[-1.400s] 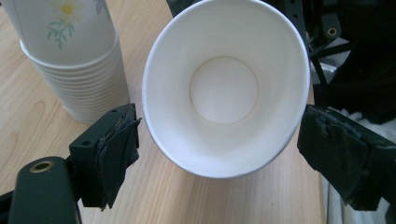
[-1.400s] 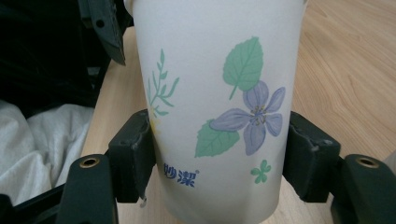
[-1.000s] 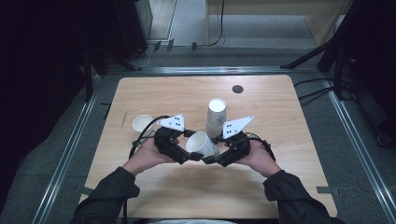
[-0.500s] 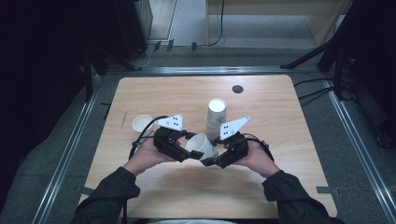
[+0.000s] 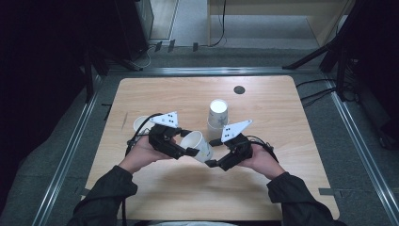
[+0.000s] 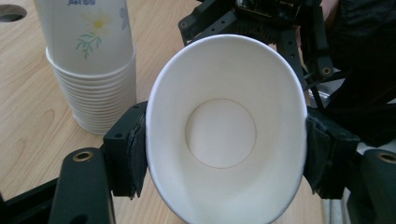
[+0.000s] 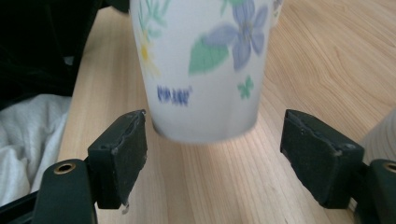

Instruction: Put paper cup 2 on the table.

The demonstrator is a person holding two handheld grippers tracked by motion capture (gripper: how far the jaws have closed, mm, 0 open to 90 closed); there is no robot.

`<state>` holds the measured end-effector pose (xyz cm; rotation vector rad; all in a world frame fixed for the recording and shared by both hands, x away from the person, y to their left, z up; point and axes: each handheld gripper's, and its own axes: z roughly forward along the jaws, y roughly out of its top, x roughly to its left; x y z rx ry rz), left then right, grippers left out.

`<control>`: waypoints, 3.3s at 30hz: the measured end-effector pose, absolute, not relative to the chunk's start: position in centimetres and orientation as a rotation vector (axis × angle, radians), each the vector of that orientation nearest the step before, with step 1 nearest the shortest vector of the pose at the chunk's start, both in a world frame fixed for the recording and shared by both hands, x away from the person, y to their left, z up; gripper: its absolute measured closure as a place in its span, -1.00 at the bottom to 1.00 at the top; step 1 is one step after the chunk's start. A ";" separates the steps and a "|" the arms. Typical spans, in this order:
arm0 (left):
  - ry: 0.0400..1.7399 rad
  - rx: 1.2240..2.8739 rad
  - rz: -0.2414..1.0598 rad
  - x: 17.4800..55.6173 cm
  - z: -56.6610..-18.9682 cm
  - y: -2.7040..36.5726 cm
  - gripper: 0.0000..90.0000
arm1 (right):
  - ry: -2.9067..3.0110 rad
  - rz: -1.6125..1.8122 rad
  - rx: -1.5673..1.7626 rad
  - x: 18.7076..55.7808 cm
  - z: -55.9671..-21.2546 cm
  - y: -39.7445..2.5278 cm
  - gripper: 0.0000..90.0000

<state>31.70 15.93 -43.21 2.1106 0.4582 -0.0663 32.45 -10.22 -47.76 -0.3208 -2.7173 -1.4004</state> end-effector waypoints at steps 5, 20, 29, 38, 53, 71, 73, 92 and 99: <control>0.467 2.118 -0.048 32.0 -42.9 16.7 -0.37 | -2.751 -1.392 -0.356 32.4 -47.9 -10.4 -0.47; 0.496 2.181 -0.011 32.7 -43.2 18.1 -0.37 | -2.784 -1.409 -0.473 32.4 -47.3 -12.8 -0.47; 0.521 2.212 0.034 32.8 -43.3 19.2 -0.37 | -2.790 -1.450 -0.536 32.5 -46.7 -14.2 -0.47; 0.545 2.206 0.051 32.4 -43.3 20.5 -0.37 | -2.794 -1.479 -0.577 32.4 -46.4 -15.5 -0.47; 0.625 2.205 0.085 31.4 -43.5 23.4 -0.38 | -2.802 -1.465 -0.639 33.5 -46.3 -17.0 -0.44; 0.761 2.198 0.154 30.4 -44.3 27.1 -0.39 | -2.802 -1.442 -0.665 34.4 -46.6 -17.3 -0.44; 0.774 2.203 0.154 30.5 -44.4 27.6 -0.39 | -2.810 -1.425 -0.667 34.6 -46.7 -17.3 -0.44; 0.880 2.242 0.203 30.7 -45.5 30.9 -0.39 | -2.823 -1.402 -0.659 34.7 -46.9 -17.3 -0.44; 0.912 2.252 0.212 30.3 -46.0 31.9 -0.40 | -2.818 -1.405 -0.665 34.7 -46.9 -17.4 -0.44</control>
